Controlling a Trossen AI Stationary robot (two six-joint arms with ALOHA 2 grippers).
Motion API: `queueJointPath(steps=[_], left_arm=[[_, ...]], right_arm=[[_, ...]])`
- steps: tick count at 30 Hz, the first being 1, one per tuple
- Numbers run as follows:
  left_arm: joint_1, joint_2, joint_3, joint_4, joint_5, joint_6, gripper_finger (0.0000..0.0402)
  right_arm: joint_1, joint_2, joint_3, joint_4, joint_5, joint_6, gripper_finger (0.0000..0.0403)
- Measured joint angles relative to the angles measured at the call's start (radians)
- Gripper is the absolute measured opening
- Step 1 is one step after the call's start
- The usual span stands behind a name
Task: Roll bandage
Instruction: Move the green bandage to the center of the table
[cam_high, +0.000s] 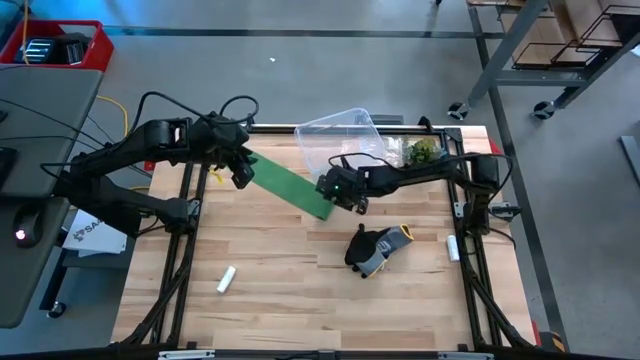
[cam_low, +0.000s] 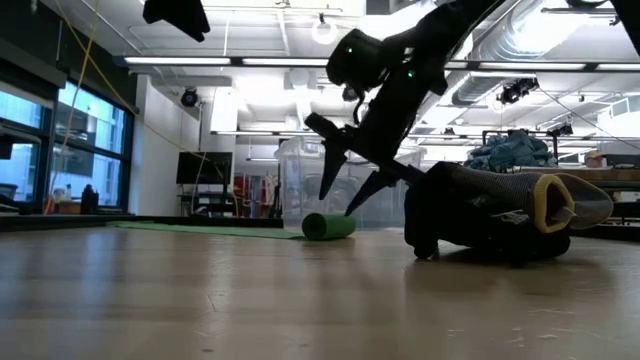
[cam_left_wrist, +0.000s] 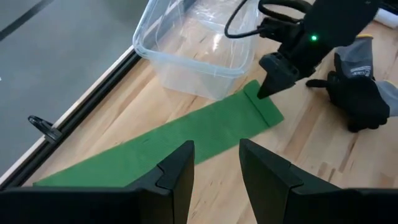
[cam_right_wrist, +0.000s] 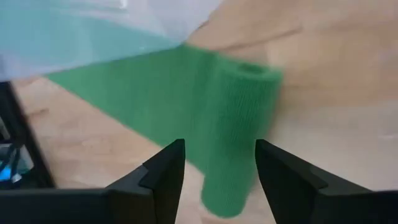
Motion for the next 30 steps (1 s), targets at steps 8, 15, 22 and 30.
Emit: queueJointPath(steps=[8,15,22,30], left_arm=[[0.000,0.000,0.000,0.000,0.000,-0.015,0.0125],[0.000,0.000,0.000,0.001,-0.001,-0.019,0.0125],[0.000,0.000,0.000,0.000,-0.001,-0.019,0.0125],[0.000,0.000,0.000,0.000,0.004,-0.019,0.0125]], right_arm=[[-0.014,0.012,0.000,0.002,-0.050,-0.004,0.0187],[0.006,0.057,0.001,0.035,-0.067,0.034,0.0187],[0.006,0.064,0.000,0.011,-0.042,0.029,0.0164],[0.016,0.063,0.000,0.014,-0.020,-0.018,0.0034]])
